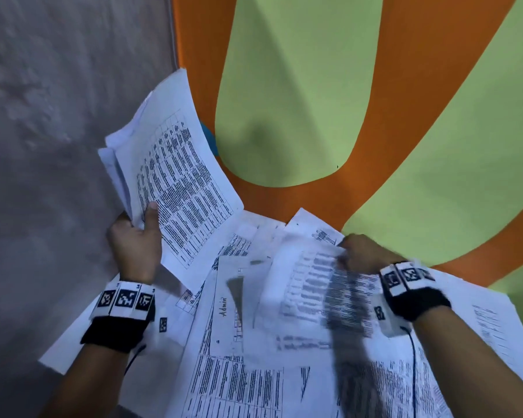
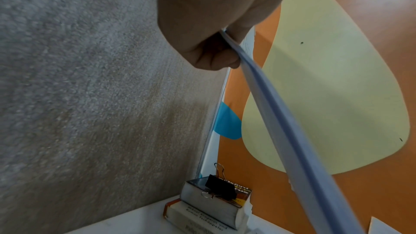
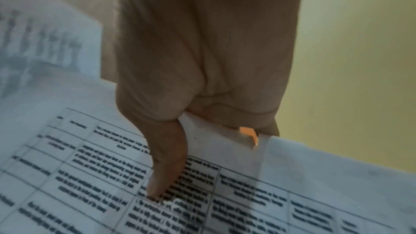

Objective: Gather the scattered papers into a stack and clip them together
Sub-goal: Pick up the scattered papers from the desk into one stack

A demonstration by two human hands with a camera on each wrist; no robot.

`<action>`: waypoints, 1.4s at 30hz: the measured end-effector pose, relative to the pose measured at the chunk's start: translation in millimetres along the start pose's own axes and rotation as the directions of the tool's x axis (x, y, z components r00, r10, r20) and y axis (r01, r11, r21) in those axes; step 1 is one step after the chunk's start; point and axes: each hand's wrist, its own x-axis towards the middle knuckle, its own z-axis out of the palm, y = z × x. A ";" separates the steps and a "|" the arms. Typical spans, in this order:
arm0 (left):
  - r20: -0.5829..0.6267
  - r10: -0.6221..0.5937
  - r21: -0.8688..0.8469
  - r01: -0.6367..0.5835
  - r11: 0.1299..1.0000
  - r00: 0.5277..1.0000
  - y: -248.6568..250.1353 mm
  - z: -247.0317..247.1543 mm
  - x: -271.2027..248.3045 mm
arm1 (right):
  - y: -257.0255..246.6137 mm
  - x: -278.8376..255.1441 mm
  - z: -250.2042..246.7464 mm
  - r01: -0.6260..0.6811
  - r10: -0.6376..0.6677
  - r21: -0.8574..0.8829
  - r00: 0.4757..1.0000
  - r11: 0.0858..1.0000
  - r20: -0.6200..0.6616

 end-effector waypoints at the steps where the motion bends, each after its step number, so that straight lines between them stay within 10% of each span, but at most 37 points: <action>1: 0.007 -0.006 0.004 0.006 1.000 1.000 0.2 0.5 -1.2 | -9.5 8.7 8.5 0.029 -0.029 -0.020 1.000 0.999 0.007; 11: 0.067 -0.069 0.048 0.066 0.997 0.995 0.1 -20.0 -5.2 | -52.9 57.3 64.1 0.082 -0.058 -0.121 0.981 0.989 0.184; 21: 0.081 -0.033 0.028 0.031 0.999 0.996 -3.3 -12.6 -2.4 | -26.5 19.4 37.7 0.208 -0.172 0.204 0.968 0.957 -0.184; 28: 0.113 0.015 -0.042 -0.010 0.999 0.994 0.6 7.7 -7.0 | 63.9 -54.9 -20.5 0.027 0.277 0.630 0.883 0.776 -0.379; 34: 0.140 -0.063 -0.040 0.069 0.997 0.988 4.4 26.4 -13.7 | 115.5 -112.1 40.1 -0.167 0.510 0.853 0.850 0.495 -0.130; 38: 0.167 -0.062 -0.045 0.070 0.997 0.984 8.5 34.3 -23.7 | 105.3 -161.9 111.8 -0.322 0.679 0.900 0.733 0.294 0.041; 42: 0.222 -0.048 -0.023 0.054 0.998 0.974 15.0 41.9 -36.1 | 87.0 -177.7 161.8 -0.492 0.760 0.801 0.646 0.343 0.072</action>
